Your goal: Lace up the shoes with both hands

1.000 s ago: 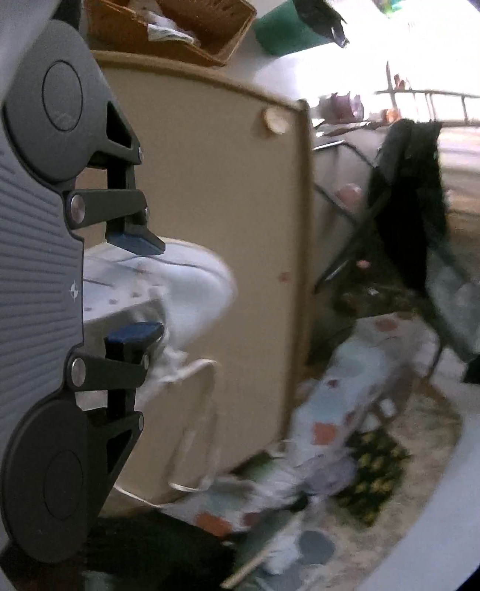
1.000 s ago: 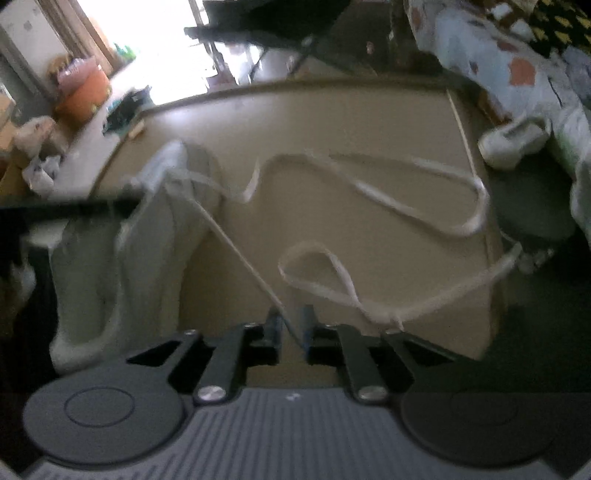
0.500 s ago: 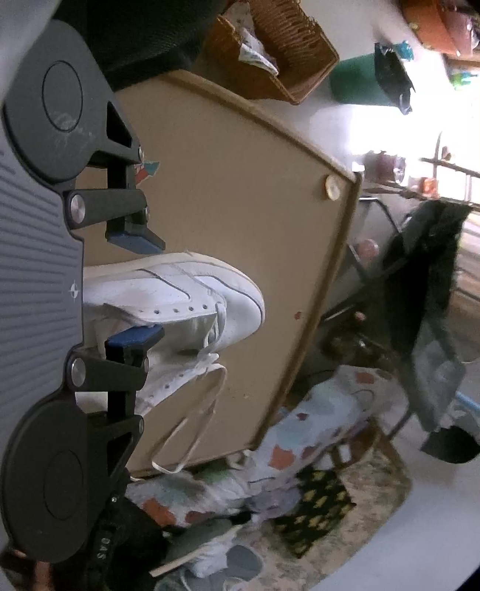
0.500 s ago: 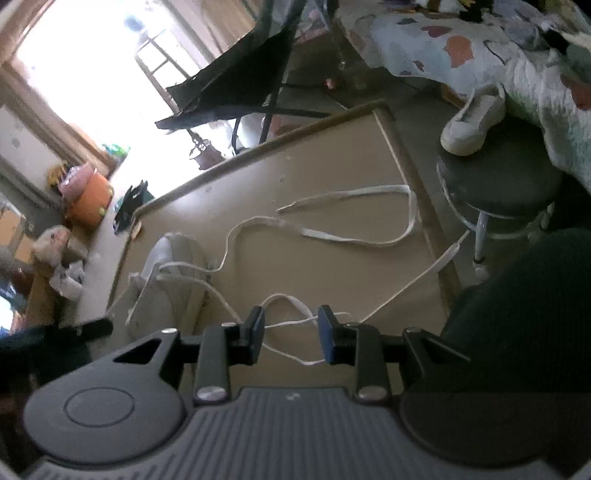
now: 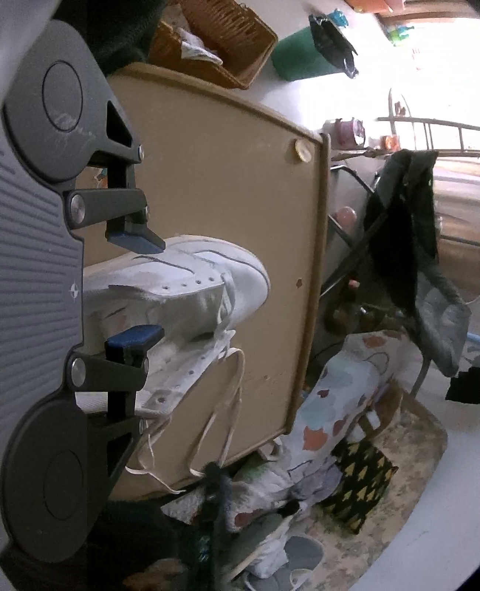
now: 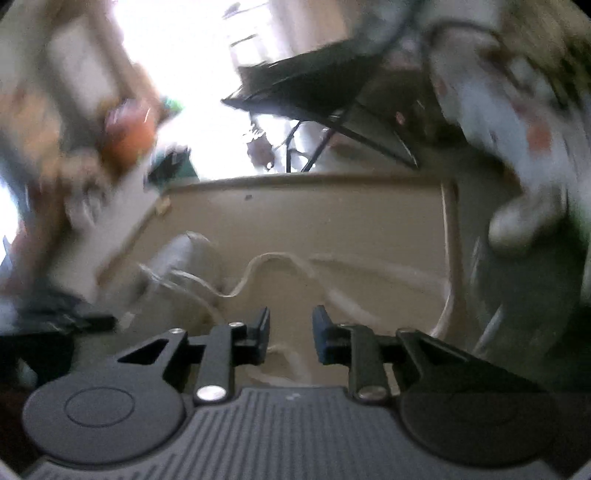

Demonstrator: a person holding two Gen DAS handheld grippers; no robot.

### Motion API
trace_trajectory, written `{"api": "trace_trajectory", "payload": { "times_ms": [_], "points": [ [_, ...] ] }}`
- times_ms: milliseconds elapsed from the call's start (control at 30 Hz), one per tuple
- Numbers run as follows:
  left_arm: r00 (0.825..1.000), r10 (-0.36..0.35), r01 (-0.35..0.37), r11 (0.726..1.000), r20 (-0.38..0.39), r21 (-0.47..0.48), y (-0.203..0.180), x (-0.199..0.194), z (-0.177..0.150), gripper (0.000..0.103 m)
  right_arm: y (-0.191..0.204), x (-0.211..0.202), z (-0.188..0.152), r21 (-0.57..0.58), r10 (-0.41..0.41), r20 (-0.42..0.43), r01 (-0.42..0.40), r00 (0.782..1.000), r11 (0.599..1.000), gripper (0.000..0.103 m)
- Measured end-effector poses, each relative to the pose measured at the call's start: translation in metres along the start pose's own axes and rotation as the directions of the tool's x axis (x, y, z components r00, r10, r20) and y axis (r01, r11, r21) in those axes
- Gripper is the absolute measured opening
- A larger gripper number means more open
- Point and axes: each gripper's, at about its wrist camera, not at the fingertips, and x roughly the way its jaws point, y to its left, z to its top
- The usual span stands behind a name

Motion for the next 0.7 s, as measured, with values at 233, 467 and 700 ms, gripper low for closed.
{"api": "trace_trajectory", "payload": {
  "times_ms": [233, 467, 700],
  "points": [
    [1.0, -0.021, 0.021, 1.0, -0.01, -0.017, 0.008, 0.01, 0.004, 0.045, 0.01, 0.05, 0.037, -0.541, -0.027, -0.214, -0.095, 0.976, 0.836, 0.024],
    [0.999, -0.042, 0.041, 0.998, -0.019, -0.04, 0.013, 0.023, 0.009, 0.048, 0.007, 0.09, 0.067, -0.742, -0.067, -0.377, -0.258, 0.924, 0.618, 0.024],
    [0.997, -0.062, 0.061, 0.998, -0.05, -0.028, 0.017, 0.031, 0.011, 0.048, -0.002, 0.128, 0.073, -0.708, -0.082, -0.49, -0.341, 0.868, 0.618, 0.024]
  ]
}}
